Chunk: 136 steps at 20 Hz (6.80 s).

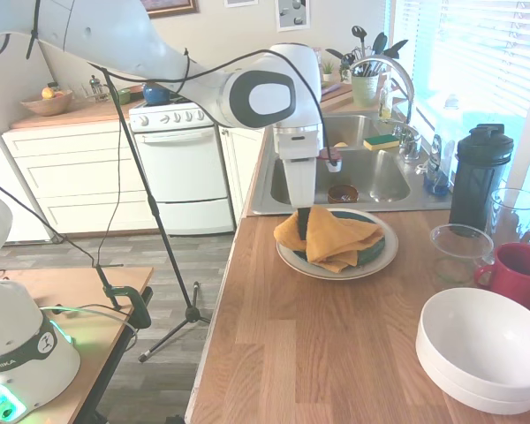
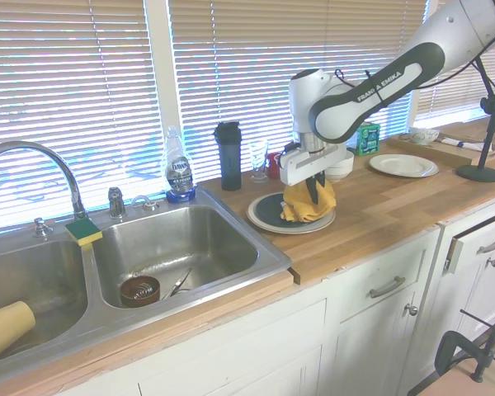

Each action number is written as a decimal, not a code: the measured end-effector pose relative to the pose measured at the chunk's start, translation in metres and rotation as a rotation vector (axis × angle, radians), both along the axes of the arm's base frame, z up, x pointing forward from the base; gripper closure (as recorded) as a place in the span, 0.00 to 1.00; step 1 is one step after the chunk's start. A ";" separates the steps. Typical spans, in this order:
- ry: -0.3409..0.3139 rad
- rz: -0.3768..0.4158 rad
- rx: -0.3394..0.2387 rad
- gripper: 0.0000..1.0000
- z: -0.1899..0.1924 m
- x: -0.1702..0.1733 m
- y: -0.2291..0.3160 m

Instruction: Wipe the blue plate in clockwise motion

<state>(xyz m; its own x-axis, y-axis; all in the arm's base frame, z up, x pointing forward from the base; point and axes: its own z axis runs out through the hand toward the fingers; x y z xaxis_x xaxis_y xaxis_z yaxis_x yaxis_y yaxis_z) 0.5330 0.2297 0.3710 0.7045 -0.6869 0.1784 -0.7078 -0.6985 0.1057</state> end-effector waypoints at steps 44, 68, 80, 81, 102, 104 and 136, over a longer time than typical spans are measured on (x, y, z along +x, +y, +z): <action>-0.016 -0.101 -0.017 1.00 -0.003 0.103 -0.007; -0.021 0.007 0.012 1.00 -0.008 0.000 0.018; -0.025 0.050 0.008 1.00 -0.005 -0.013 0.076; -0.027 0.049 0.010 1.00 -0.004 -0.011 0.078; -0.109 -0.104 0.132 1.00 0.106 0.003 -0.074; -0.108 -0.127 0.147 1.00 0.110 0.007 -0.099; 0.008 -0.185 0.207 1.00 -0.010 0.040 -0.193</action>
